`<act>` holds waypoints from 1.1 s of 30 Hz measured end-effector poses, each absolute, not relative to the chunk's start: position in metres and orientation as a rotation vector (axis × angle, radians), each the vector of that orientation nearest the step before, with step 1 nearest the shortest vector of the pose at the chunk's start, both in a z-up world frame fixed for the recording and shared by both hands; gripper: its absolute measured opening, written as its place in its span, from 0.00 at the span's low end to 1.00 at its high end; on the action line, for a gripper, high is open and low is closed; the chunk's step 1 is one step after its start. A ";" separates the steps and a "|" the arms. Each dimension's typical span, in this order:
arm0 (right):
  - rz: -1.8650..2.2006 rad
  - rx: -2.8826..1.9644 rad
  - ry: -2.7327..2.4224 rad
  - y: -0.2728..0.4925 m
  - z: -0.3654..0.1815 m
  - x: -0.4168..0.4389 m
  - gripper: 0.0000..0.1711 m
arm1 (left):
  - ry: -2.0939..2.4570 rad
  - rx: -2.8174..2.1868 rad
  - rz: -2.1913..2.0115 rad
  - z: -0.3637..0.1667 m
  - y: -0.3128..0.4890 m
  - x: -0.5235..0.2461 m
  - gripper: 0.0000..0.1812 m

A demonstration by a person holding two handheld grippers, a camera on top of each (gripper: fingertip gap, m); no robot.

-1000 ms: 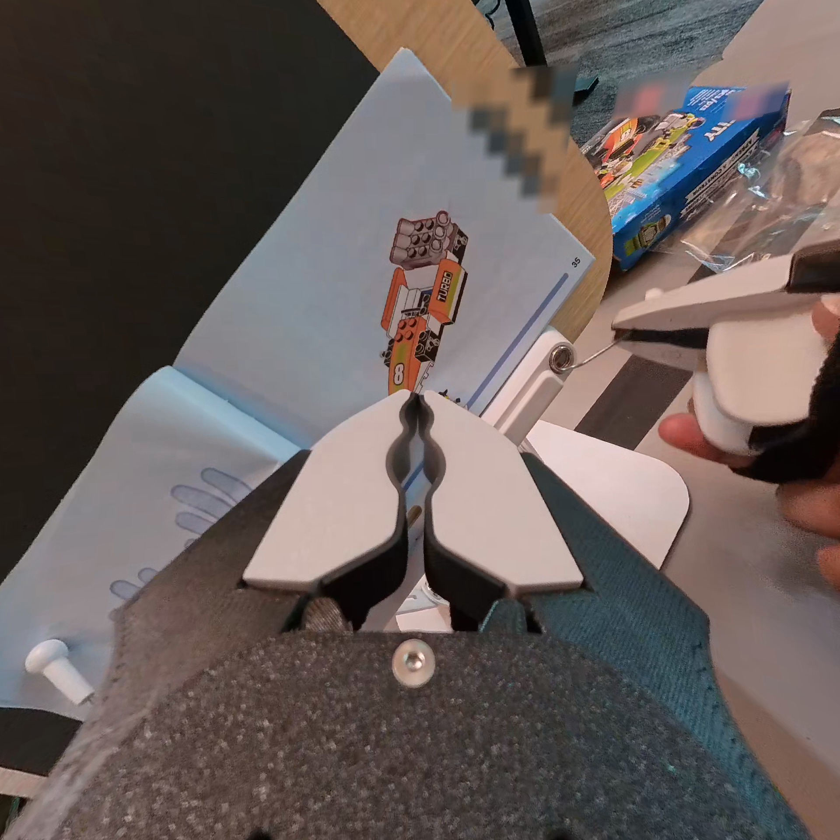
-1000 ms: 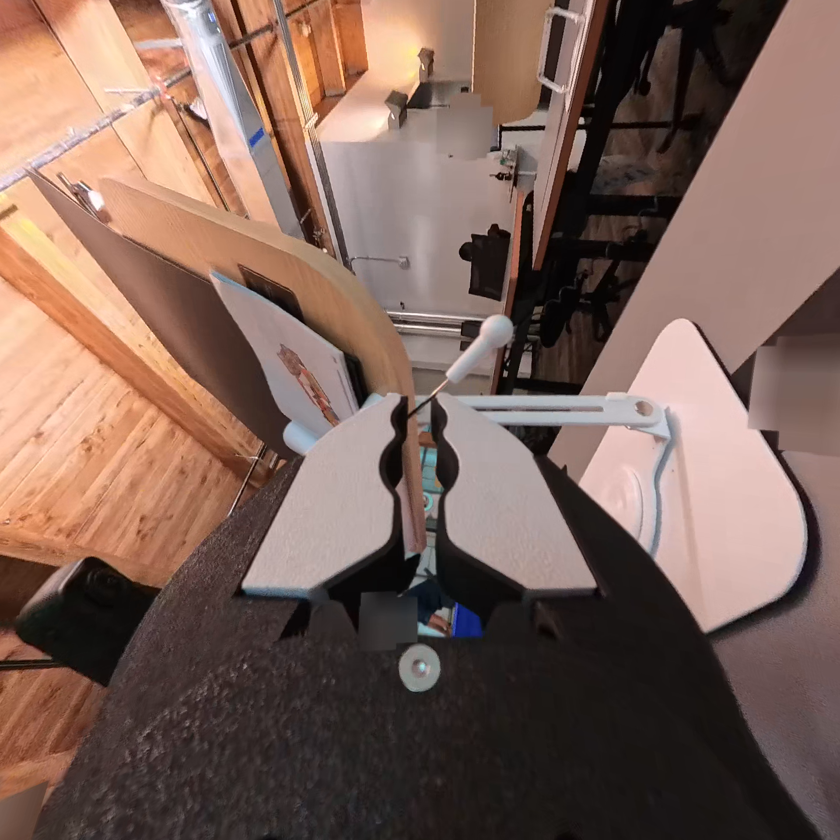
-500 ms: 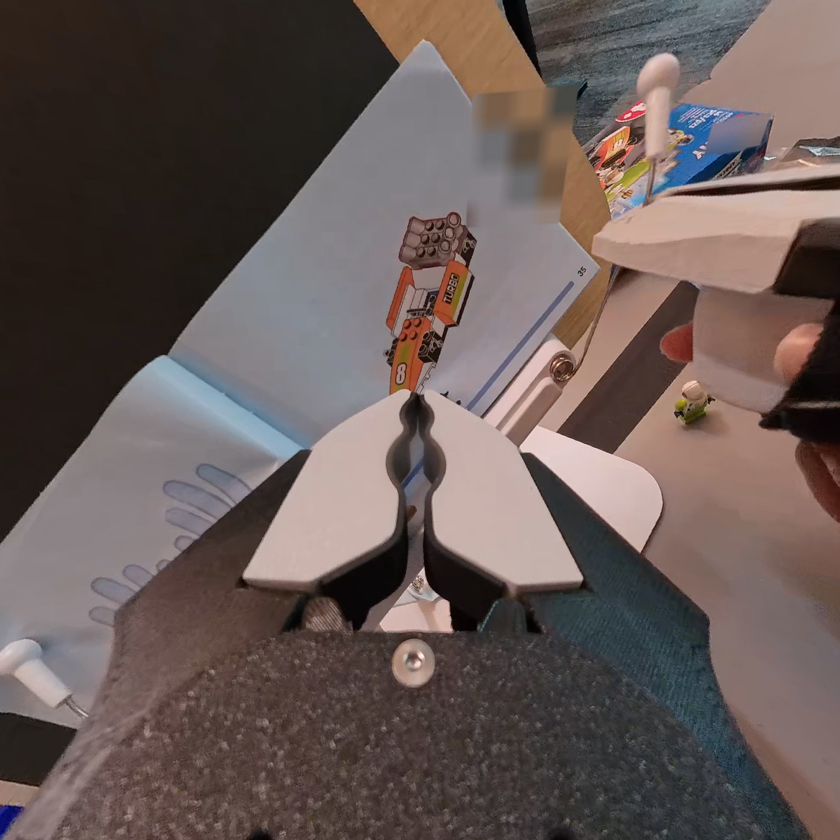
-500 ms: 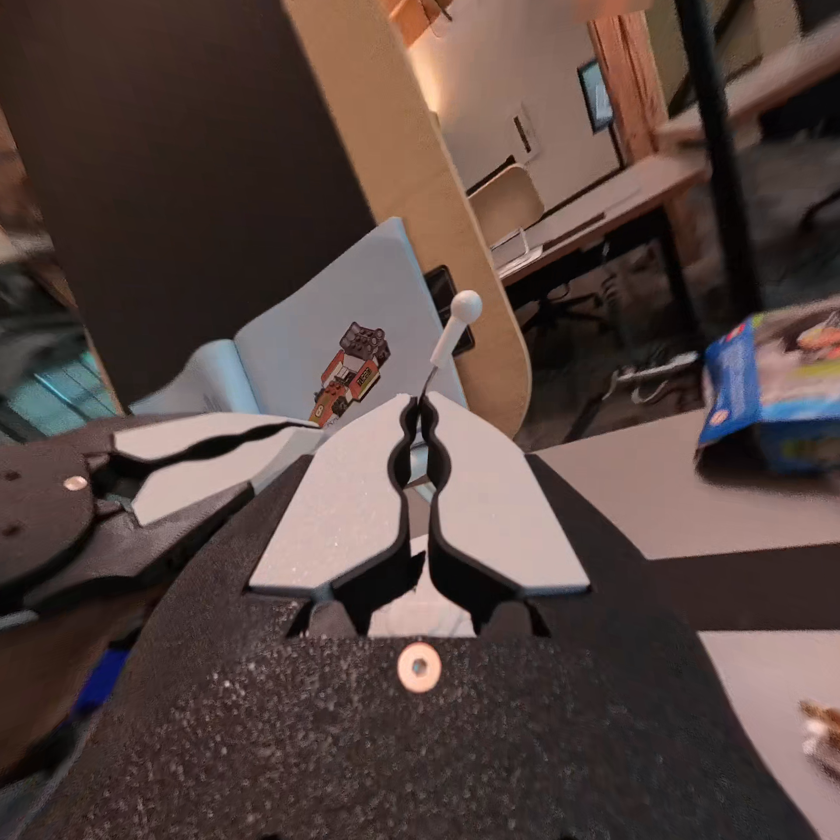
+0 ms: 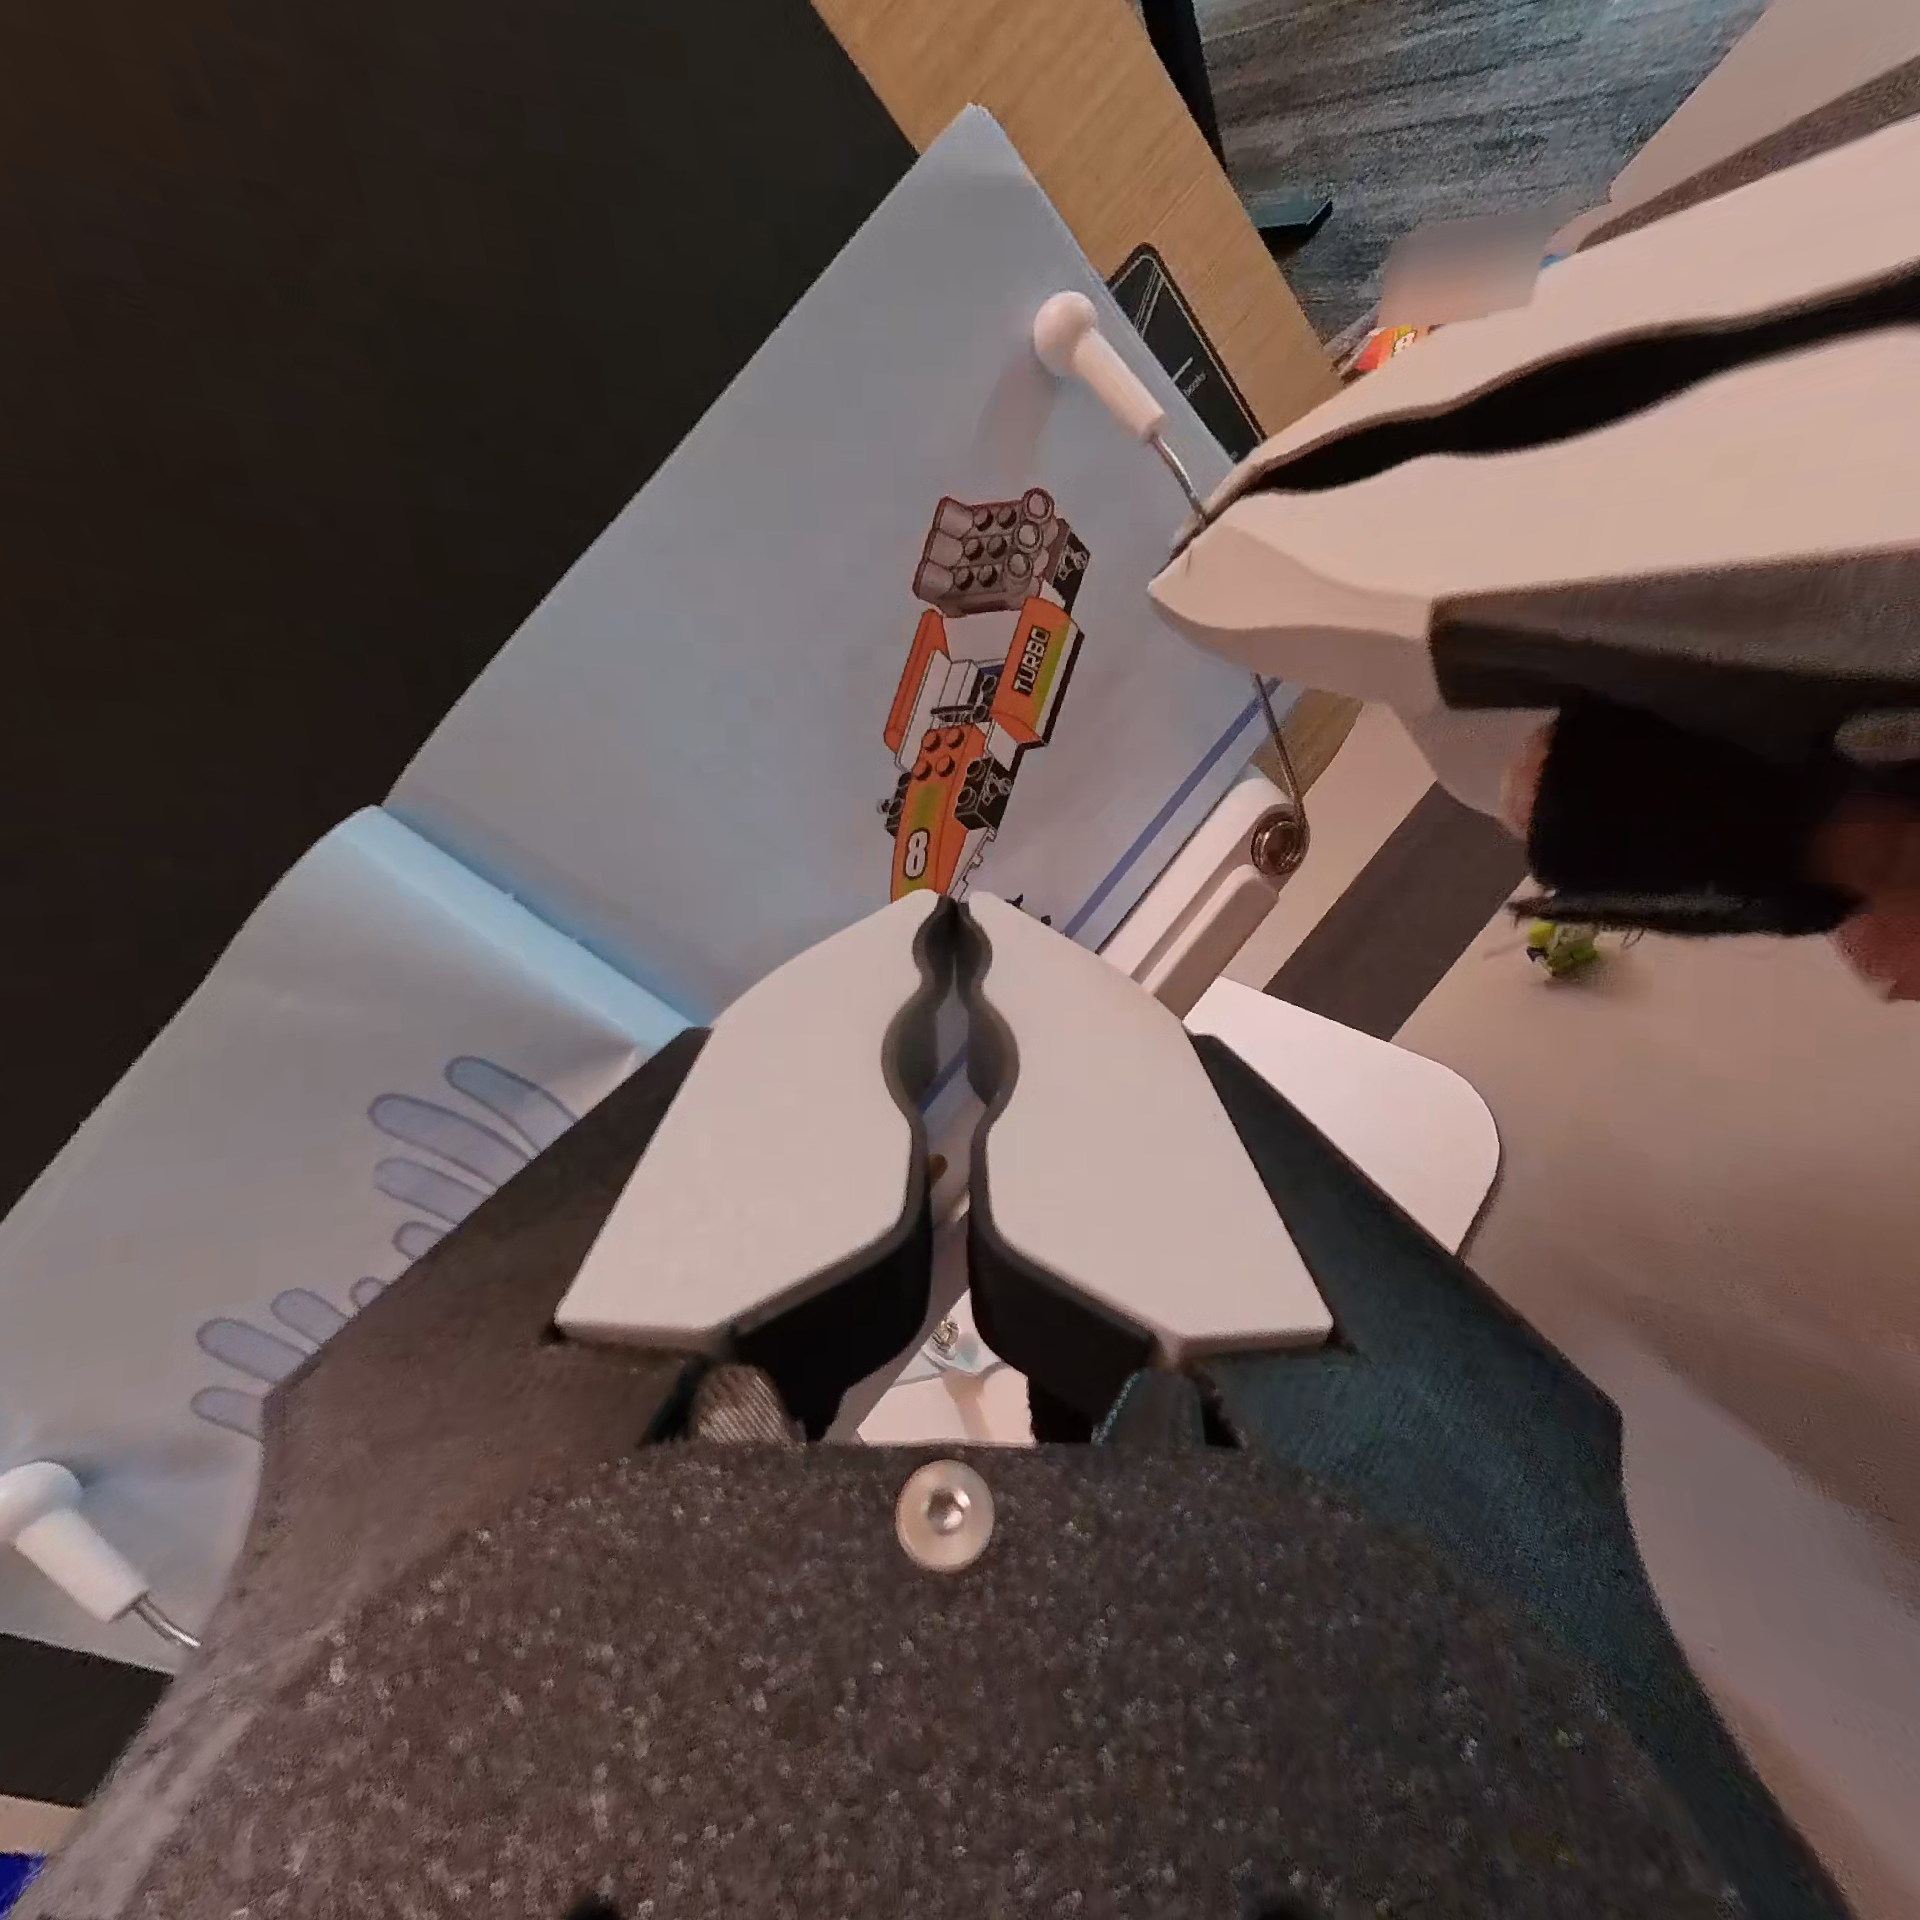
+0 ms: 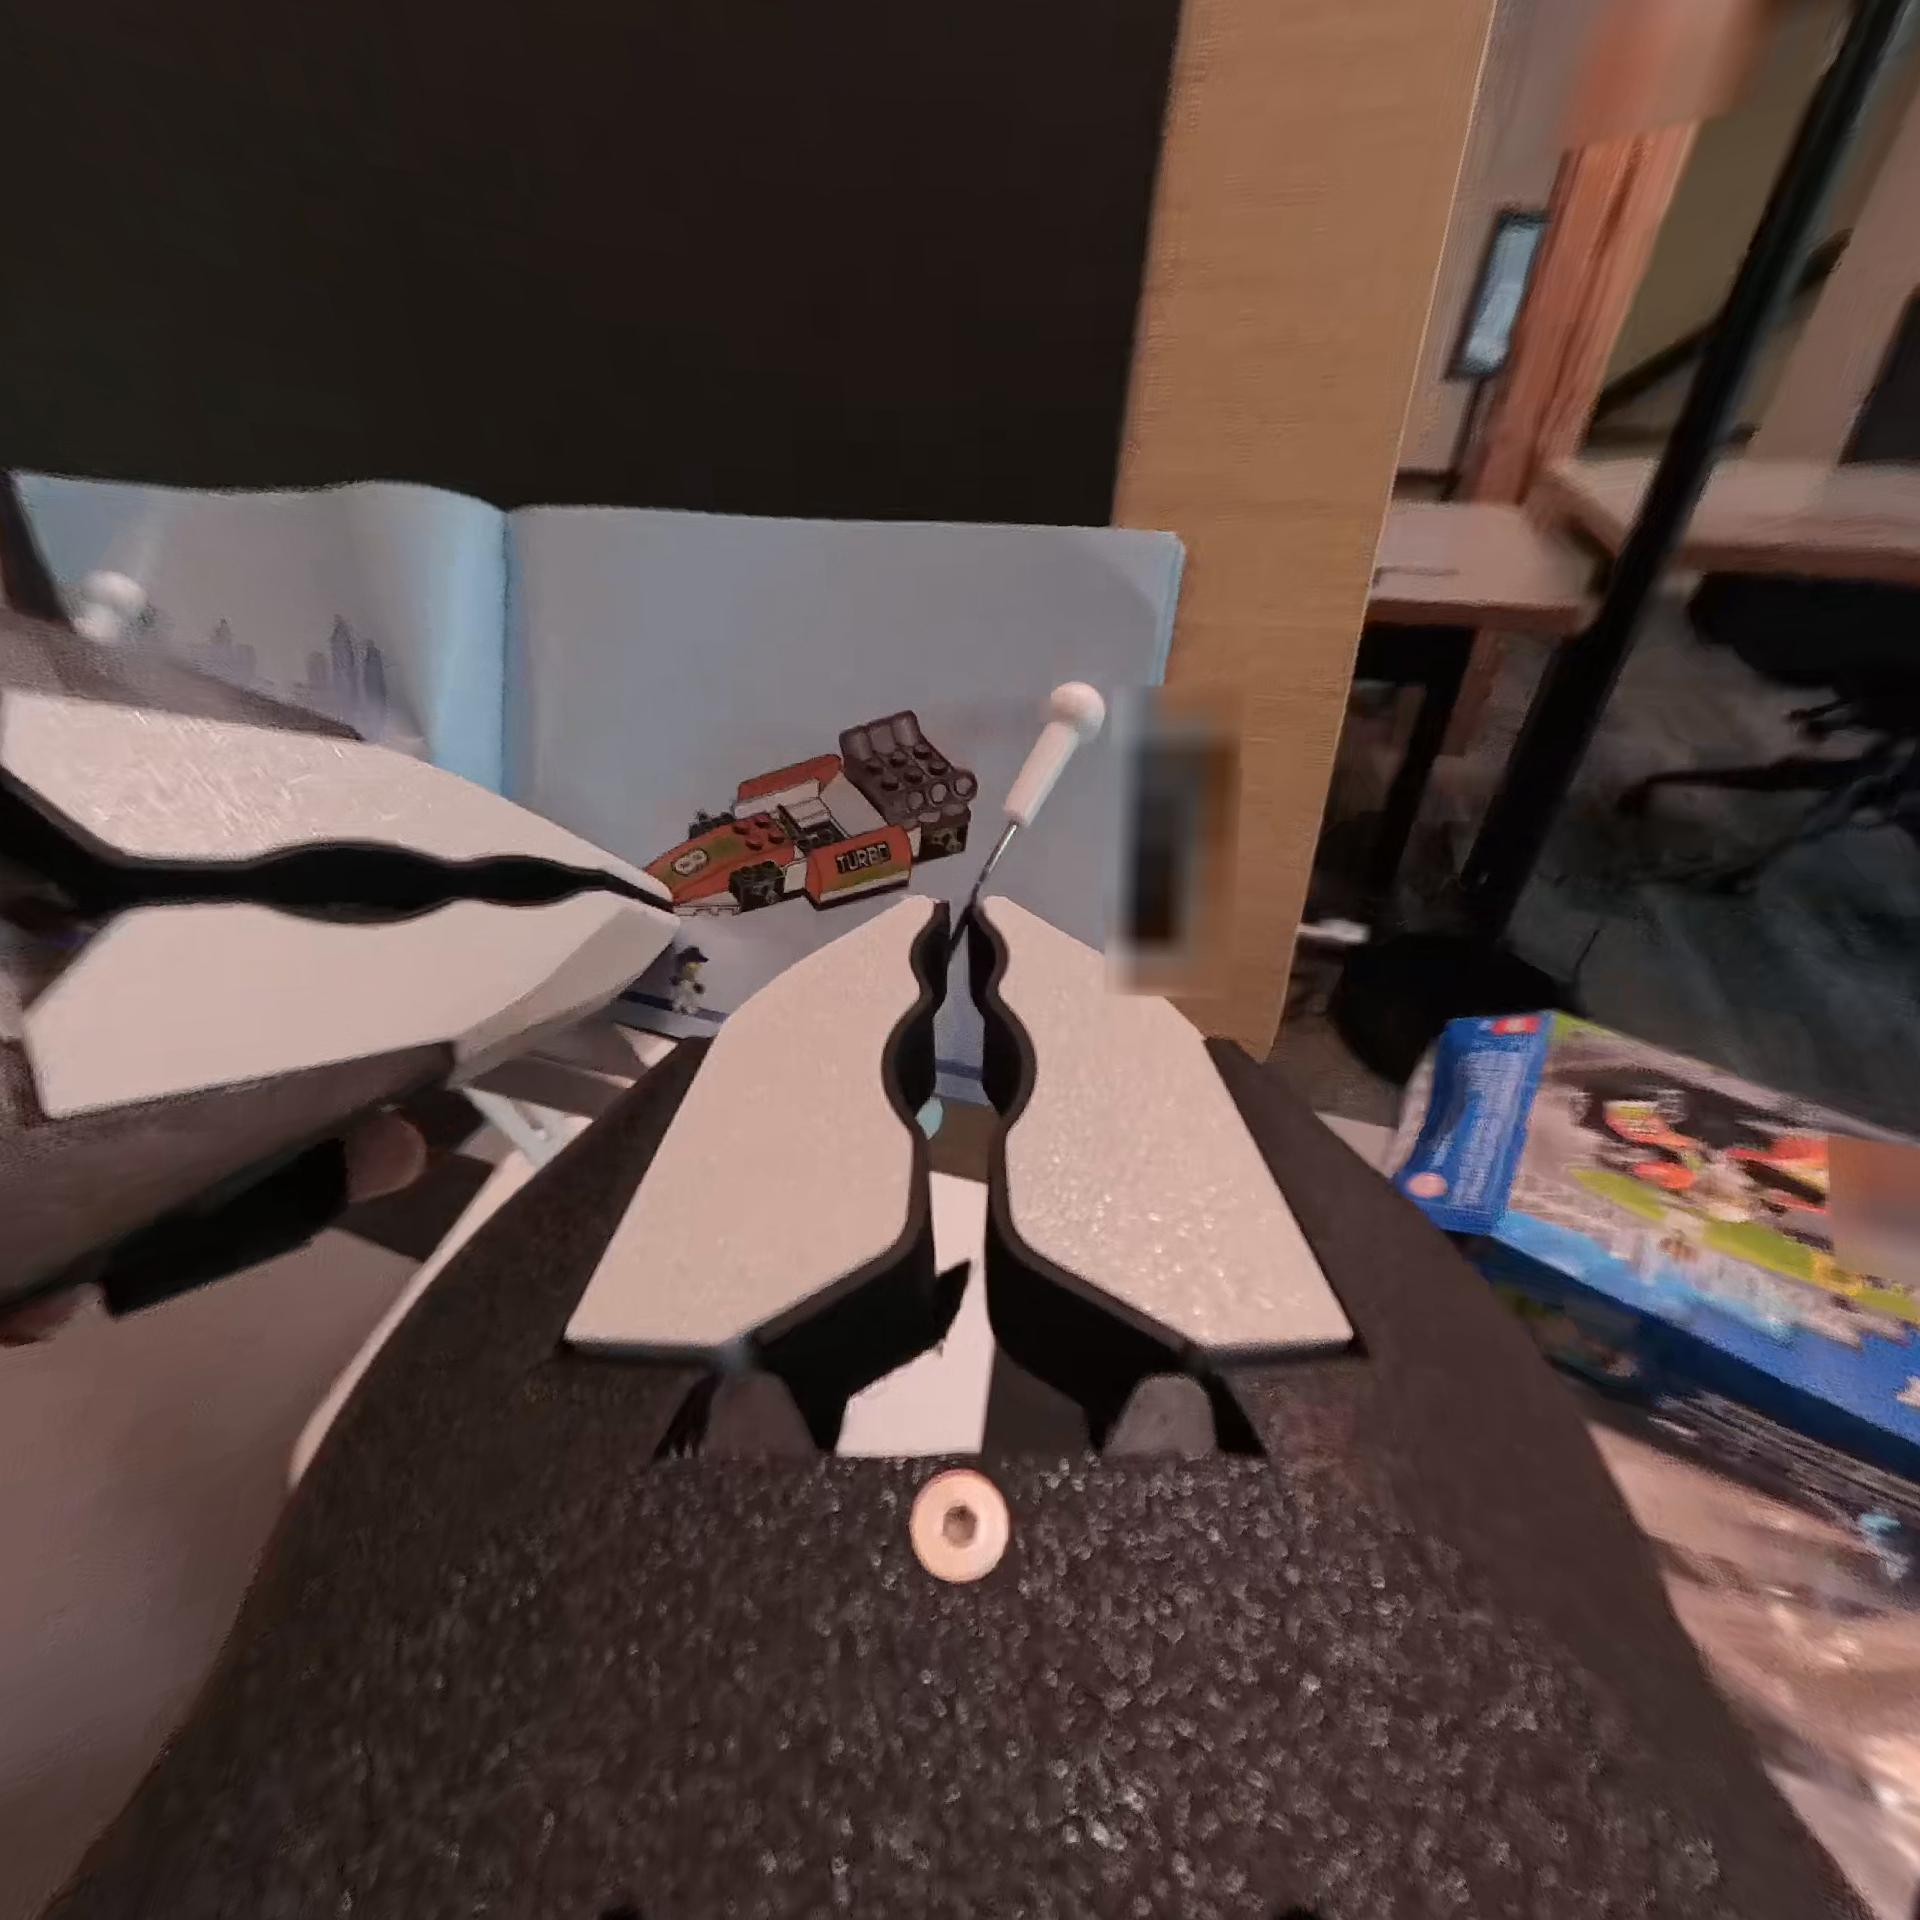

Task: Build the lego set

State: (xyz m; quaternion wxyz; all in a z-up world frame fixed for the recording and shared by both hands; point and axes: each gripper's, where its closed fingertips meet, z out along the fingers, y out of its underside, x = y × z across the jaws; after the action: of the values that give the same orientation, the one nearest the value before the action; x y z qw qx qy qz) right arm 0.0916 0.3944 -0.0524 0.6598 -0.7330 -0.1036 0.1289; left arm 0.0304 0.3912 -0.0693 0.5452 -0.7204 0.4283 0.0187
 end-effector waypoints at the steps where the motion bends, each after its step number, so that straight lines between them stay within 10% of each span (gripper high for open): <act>1: 0.316 -1.676 -0.238 0.394 -0.051 0.092 0.02 | 1.016 -1.707 0.043 -0.069 0.392 0.031 0.00; 10: 0.247 -1.620 -0.240 0.346 -0.044 0.099 0.15 | 0.980 -1.651 0.037 -0.058 0.387 0.036 0.00; 33: 0.210 -1.583 -0.326 0.192 -0.083 0.059 0.00 | 0.447 -1.474 -0.155 -0.042 0.188 -0.127 0.00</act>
State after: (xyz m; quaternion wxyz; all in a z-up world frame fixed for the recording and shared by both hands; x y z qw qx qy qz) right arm 0.0595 0.1925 -0.0832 0.6860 -0.7068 -0.1453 0.0937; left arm -0.1267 0.1879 -0.0420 0.7151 -0.6656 0.2016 -0.0699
